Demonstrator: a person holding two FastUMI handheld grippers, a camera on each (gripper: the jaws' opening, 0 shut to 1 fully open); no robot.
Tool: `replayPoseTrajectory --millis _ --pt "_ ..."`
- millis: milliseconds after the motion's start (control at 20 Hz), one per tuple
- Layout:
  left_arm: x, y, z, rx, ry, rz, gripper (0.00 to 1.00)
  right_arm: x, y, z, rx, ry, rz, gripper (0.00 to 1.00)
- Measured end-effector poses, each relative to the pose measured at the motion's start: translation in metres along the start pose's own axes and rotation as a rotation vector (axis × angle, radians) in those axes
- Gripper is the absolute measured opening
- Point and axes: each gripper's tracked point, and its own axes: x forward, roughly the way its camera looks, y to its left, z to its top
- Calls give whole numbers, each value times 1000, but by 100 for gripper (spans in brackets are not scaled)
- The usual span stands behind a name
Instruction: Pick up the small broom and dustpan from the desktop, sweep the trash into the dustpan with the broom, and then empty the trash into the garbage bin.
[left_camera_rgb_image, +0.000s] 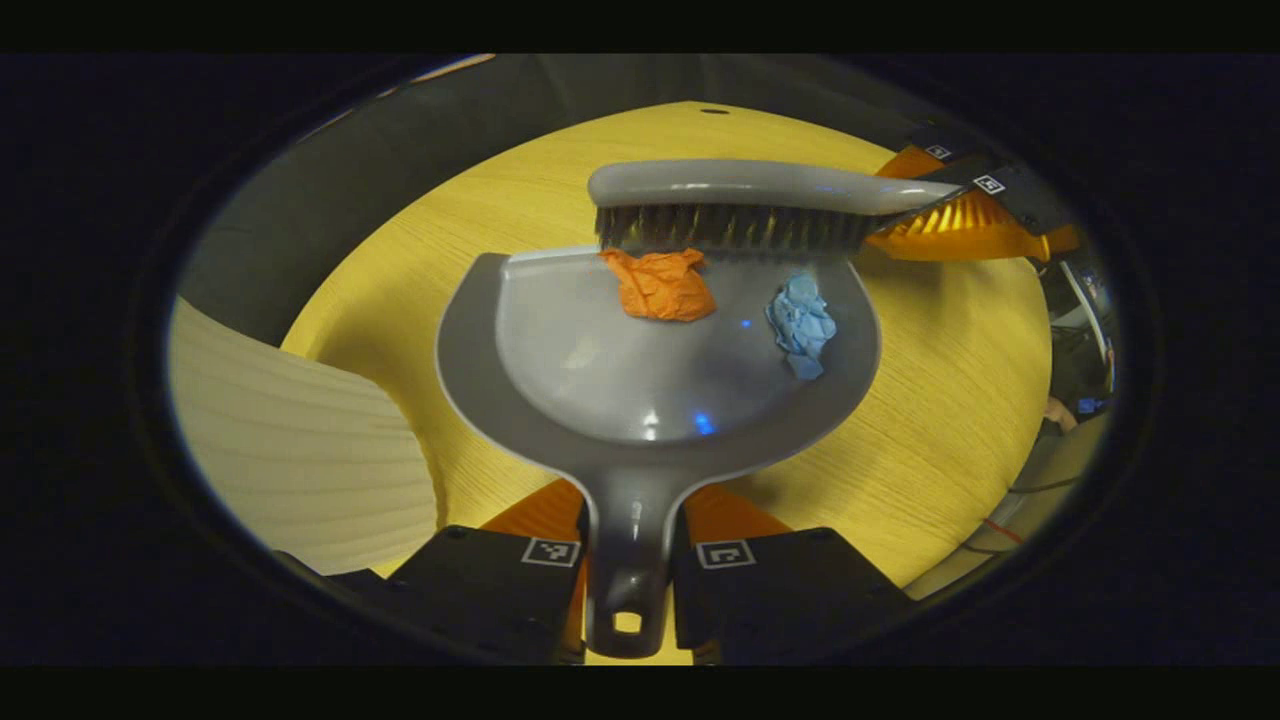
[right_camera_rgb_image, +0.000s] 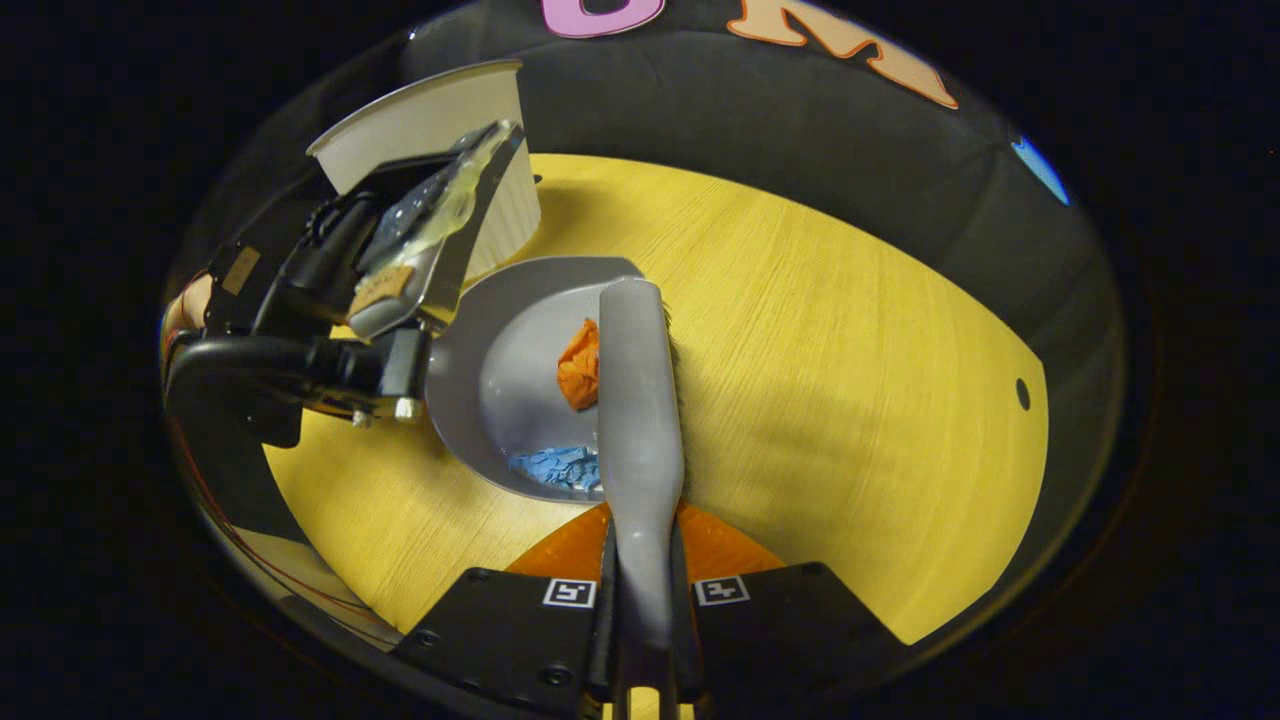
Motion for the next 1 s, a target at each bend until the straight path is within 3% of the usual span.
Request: replayPoseTrajectory --millis 250,600,800,1000 --pt "11 -24 23 -174 -159 -25 28 -65 -24 -5 203 -125 -59 21" --pt "-3 -15 50 -285 -403 1 28 -118 -47 -69 385 -265 -173 20" --pt "16 -19 66 -355 -505 -26 28 -127 -45 -113 448 -326 -154 20" --pt "1 -14 97 -374 -495 4 27 -125 -52 -158 457 -323 -101 24"
